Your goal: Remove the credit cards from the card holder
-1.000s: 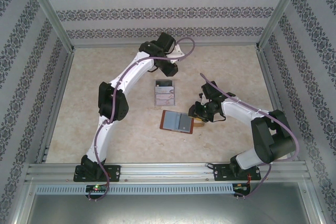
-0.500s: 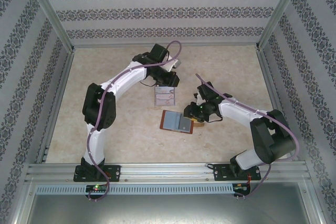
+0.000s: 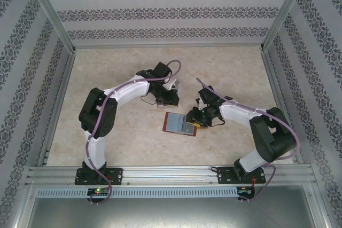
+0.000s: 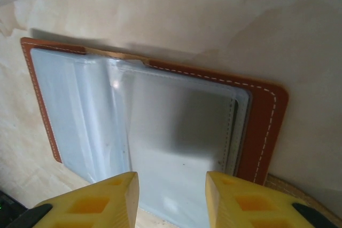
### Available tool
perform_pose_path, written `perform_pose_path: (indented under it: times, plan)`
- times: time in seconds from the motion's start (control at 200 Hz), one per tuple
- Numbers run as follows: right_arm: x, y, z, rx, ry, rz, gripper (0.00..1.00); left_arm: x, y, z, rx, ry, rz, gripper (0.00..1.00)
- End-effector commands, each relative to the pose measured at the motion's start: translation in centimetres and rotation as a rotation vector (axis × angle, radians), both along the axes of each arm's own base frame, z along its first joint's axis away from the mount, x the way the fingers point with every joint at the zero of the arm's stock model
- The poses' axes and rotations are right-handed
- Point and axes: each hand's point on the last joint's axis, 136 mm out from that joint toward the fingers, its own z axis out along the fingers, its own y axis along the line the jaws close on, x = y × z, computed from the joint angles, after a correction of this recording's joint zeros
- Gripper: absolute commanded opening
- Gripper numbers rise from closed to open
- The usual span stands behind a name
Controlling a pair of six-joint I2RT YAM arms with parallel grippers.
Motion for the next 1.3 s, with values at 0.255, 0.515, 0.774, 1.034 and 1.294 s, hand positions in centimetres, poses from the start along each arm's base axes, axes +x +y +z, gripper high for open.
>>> perform_pose_path:
  times: [0.255, 0.515, 0.774, 1.034, 1.294]
  plan:
    - [-0.6, 0.4, -1.0, -0.014, 0.013, 0.007, 0.39, -2.7, -1.0, 0.1, -0.018, 0.024, 0.01, 0.13]
    - [-0.4, 1.2, -1.2, -0.006, 0.014, 0.013, 0.39, -5.2, -1.8, -1.5, -0.009, 0.094, -0.016, 0.13]
    - [-0.3, 1.9, -1.2, 0.01, 0.01, 0.015, 0.35, -6.3, -1.6, -2.8, 0.002, 0.132, 0.001, 0.13]
    - [0.1, 2.7, -0.8, 0.043, -0.003, 0.016, 0.35, -6.0, -0.1, -2.0, 0.053, 0.076, 0.028, 0.12]
    - [0.3, 4.0, -0.4, 0.085, -0.011, 0.025, 0.37, -5.8, 1.1, -0.7, 0.048, 0.056, 0.053, 0.13]
